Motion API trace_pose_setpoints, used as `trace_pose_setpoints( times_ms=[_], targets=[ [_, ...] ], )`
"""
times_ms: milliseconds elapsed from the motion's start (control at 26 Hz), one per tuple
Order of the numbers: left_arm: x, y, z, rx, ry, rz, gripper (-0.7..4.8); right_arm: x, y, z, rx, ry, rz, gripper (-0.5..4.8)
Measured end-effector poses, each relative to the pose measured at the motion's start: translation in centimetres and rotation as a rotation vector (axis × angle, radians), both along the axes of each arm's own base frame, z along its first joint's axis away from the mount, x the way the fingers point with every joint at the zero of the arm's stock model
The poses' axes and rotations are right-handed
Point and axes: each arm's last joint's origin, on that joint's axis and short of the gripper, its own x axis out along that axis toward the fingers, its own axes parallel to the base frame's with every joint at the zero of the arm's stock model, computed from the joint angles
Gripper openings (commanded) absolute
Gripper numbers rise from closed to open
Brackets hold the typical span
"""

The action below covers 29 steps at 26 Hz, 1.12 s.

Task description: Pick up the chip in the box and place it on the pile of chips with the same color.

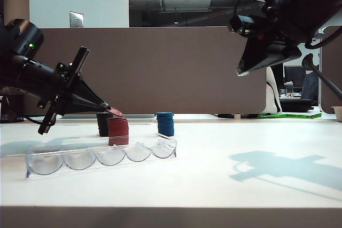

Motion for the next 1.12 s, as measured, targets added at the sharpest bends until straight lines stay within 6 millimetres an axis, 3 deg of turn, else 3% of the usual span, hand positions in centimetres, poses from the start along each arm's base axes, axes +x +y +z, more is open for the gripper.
trace_pose_setpoints(
  times_ms=[1115],
  targets=[
    [0.09,0.08,-0.06,0.027,-0.001,0.037,0.27,0.00,0.00,0.00,0.000,0.000,0.000,-0.06]
  ],
)
